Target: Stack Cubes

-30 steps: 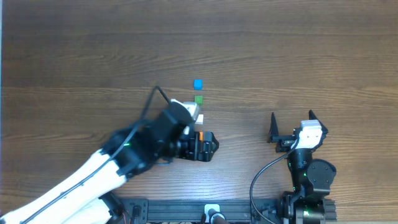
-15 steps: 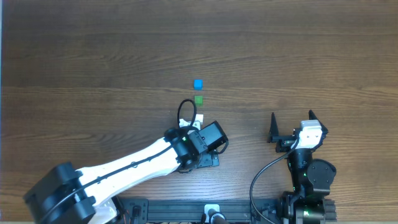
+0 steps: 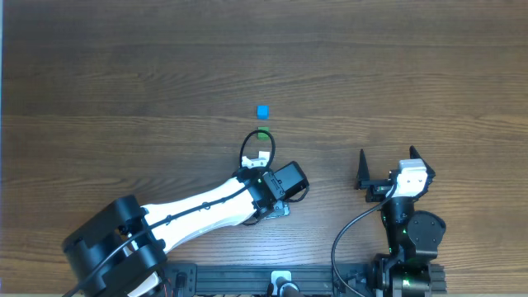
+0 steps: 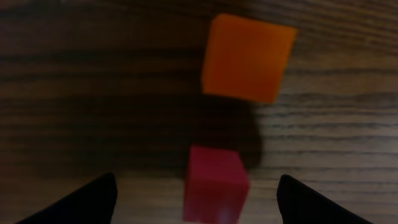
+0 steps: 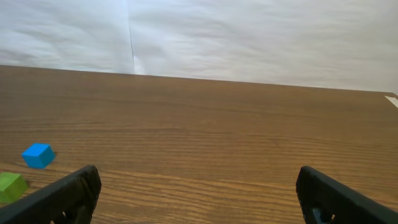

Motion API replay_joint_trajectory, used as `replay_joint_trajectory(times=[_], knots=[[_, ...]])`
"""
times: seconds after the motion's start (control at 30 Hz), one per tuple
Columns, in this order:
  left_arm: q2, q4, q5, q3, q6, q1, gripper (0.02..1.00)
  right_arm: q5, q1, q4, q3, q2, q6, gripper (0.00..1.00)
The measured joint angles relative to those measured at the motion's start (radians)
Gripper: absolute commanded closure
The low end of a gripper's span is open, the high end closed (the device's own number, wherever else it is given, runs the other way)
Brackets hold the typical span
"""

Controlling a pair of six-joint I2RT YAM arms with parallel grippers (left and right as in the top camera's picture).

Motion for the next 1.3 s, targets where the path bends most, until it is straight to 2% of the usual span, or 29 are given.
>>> replay_joint_trajectory(times=[0.37,0.47,1.3], knots=[[0.03,0.039,-0.005,0.0,0.068,-0.011,0.277,0.0,0.0,0.0,0.0,0.0,0.0,0.007],[0.032,0.039,-0.005,0.0,0.075,-0.02,0.323,0.0,0.0,0.0,0.0,0.0,0.0,0.007],[0.034,0.039,-0.004,0.001,0.093,-0.021,0.901,0.0,0.0,0.0,0.0,0.0,0.0,0.007]])
